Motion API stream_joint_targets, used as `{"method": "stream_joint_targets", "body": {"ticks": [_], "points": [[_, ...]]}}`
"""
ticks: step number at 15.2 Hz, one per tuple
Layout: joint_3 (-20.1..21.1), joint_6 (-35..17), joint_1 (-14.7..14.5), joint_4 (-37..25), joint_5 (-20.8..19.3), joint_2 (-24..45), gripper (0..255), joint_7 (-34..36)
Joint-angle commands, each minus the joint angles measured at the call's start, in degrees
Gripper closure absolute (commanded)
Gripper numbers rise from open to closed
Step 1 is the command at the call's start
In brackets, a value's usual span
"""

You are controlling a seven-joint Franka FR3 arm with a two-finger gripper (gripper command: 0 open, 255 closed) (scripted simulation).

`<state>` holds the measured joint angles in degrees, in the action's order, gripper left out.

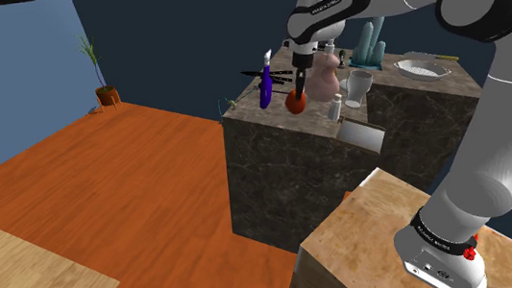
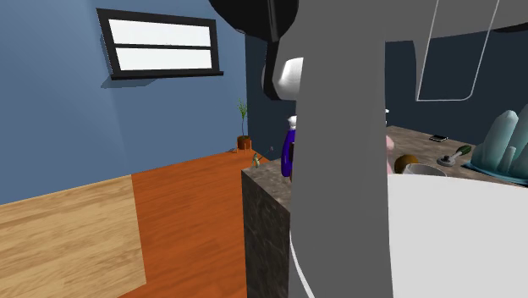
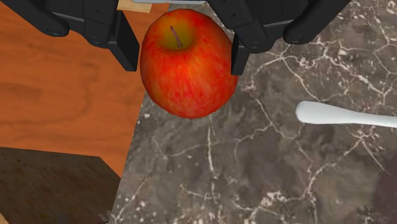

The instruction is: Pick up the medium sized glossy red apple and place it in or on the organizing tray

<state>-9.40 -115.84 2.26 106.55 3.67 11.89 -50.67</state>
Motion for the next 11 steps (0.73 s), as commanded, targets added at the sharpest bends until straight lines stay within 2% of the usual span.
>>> {"method": "stream_joint_targets", "body": {"ticks": [1, 11], "points": [[0.0, 1.3, 0.0, -0.5, -0.2, -0.7, 255, 0.1], [-0.1, 8.4, -0.1, -5.8, -0.6, -2.6, 255, 0.6]]}}
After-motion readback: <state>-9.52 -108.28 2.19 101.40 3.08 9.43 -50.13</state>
